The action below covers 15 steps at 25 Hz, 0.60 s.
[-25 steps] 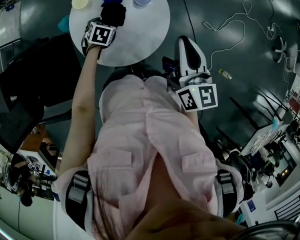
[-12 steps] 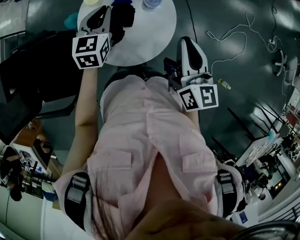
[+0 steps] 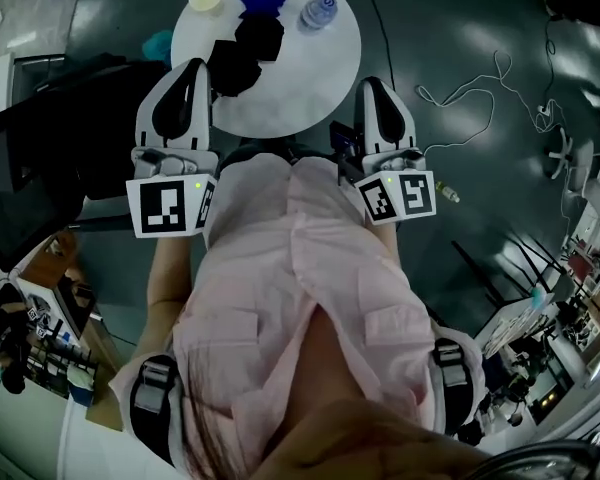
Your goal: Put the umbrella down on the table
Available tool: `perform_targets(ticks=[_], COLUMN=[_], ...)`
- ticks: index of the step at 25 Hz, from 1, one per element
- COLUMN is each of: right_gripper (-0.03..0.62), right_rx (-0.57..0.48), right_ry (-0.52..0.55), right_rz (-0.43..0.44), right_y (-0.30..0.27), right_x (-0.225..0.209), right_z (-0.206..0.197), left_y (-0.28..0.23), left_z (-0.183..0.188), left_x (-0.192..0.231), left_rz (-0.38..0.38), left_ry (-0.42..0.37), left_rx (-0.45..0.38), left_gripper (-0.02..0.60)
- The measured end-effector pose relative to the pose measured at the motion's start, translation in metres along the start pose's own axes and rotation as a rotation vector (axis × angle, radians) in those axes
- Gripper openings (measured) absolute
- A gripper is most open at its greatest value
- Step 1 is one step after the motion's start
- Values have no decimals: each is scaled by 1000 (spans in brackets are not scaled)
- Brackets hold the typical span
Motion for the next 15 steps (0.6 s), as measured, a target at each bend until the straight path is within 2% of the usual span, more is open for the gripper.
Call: perform_targets(ticks=[3, 7, 11, 15], right_gripper=[40, 40, 40, 40], right_rx=[-6, 0, 4, -5], right_ry=[3, 7, 15, 29], right_rz=[19, 43, 65, 73], right_y=[2, 10, 16, 22], right_x=[5, 13, 20, 23], right_z=[1, -2, -3, 1], left_y=[25, 50, 52, 53], left_z=[2, -5, -4, -2], left_x=[-8, -17, -28, -32], left_rz=[16, 48, 51, 54], left_ry=[9, 94, 173, 191], left_rx=[4, 24, 6, -12], left_gripper=[18, 18, 18, 18])
Point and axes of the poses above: the fingertips, and each gripper's own axes: y backward along the fingers, x to its left, z out of its top, the point moved 2 cm from there along y, backward along the fingers, and after that the axes turned 14 degrees about -x, right-handed, at the moved point
